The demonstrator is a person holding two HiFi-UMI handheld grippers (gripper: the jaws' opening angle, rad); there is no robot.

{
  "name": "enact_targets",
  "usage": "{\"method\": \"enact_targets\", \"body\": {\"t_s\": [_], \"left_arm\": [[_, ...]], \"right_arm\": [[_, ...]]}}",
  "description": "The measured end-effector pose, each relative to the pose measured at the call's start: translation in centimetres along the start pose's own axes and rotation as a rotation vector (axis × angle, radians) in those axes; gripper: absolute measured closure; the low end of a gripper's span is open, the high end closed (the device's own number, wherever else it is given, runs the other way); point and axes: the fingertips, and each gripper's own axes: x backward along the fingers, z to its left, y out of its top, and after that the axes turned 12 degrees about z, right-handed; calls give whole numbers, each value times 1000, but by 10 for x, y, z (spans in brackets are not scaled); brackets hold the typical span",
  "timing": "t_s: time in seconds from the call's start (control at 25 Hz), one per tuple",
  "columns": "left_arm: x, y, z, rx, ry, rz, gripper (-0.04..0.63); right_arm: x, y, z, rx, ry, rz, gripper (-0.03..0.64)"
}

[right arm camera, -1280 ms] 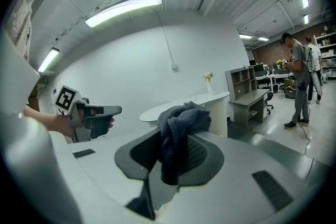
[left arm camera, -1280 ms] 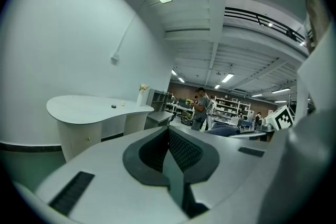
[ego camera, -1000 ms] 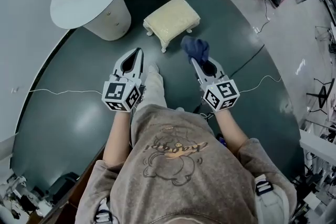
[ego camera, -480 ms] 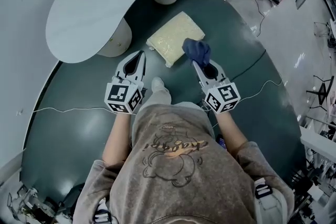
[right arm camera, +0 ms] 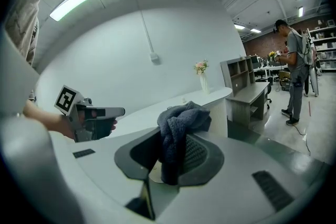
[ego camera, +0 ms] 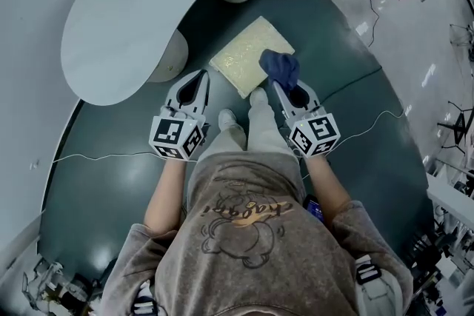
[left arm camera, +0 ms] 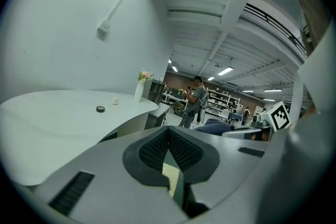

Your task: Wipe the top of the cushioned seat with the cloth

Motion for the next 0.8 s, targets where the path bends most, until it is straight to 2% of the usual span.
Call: {"method": "enact_targets", "body": {"t_s": [0.4, 0.8], "left_arm": [[-48, -12, 21, 66, 54, -4, 580], [-81, -44, 53, 90, 82, -2, 580]], "right_arm": [[-50, 3, -37, 23, 66, 50, 523], [-114, -19, -46, 58, 144, 112, 524]]}}
